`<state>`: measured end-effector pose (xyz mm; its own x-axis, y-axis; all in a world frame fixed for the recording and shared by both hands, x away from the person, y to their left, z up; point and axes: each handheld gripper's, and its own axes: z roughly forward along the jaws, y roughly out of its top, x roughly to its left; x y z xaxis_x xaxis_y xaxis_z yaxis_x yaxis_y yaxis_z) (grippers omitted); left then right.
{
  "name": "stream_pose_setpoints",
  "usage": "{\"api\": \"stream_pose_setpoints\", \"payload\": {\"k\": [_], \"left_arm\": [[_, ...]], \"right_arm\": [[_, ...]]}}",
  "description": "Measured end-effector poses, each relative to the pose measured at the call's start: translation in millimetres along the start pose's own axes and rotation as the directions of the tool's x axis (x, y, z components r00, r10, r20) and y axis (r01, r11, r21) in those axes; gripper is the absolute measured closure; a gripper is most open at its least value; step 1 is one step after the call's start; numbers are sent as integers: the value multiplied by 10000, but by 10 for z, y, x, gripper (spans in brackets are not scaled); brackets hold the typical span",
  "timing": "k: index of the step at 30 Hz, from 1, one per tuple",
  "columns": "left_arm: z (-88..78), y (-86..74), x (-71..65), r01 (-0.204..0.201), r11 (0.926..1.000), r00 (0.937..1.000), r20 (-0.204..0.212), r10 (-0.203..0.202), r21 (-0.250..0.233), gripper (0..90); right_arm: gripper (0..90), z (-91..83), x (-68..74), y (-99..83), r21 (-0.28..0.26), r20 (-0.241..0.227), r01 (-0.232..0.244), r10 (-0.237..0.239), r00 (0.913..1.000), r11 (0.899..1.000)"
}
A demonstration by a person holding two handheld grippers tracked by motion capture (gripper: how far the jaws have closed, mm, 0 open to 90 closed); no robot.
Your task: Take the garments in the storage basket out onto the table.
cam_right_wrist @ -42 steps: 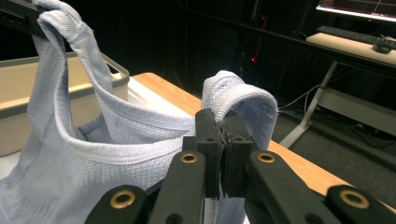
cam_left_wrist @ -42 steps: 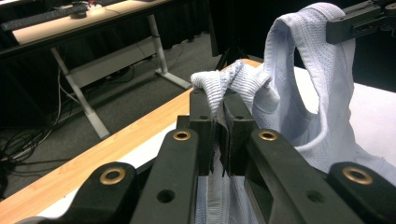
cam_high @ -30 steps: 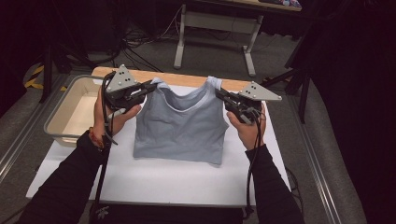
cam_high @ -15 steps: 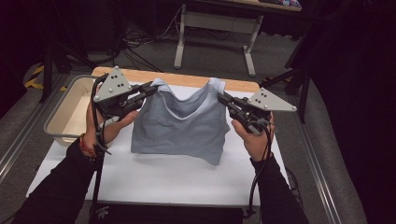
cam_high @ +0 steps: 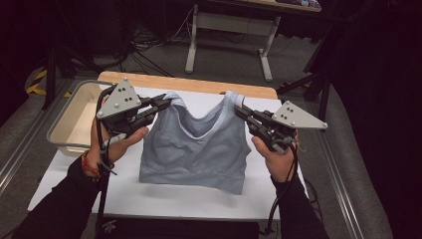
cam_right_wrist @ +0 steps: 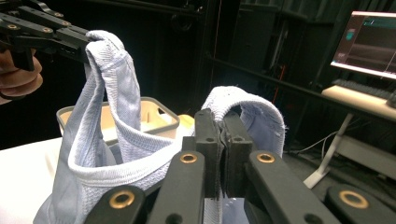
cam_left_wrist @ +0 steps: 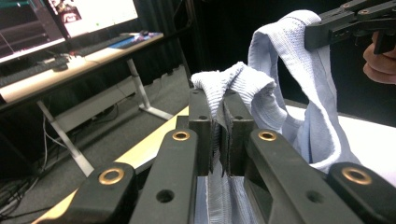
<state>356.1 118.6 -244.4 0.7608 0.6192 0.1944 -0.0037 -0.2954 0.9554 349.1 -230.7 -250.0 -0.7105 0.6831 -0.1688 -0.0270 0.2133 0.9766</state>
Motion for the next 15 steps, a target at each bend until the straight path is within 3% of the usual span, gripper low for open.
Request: {"api": "stream_pose_setpoints", "payload": {"k": [5,8,10,11,13,15], "left_arm": [[220,-191,49,285,9982,9996,27,-287,532,844],[374,-304,90,291,9958,9993,-274,-268,873,843],[530,-402,168,494,9933,9984,-307,-464,1046,843],[530,-402,168,494,9933,9984,-307,-464,1046,843],[704,-480,243,694,9905,9971,-397,-651,1189,843],[826,-518,303,756,9894,9963,-504,-698,1237,842]], "right_arm": [[869,167,-75,-177,492,37,-274,272,9996,9984],[869,305,-163,-311,856,137,-580,570,9983,9946],[870,426,-256,-405,1204,307,-703,671,9973,9902],[869,478,-298,-442,1355,419,-728,677,9968,9881],[869,577,-389,-514,1546,362,-1138,1095,9933,9814],[869,660,-446,-557,1768,608,-1146,1054,9926,9775]]}}
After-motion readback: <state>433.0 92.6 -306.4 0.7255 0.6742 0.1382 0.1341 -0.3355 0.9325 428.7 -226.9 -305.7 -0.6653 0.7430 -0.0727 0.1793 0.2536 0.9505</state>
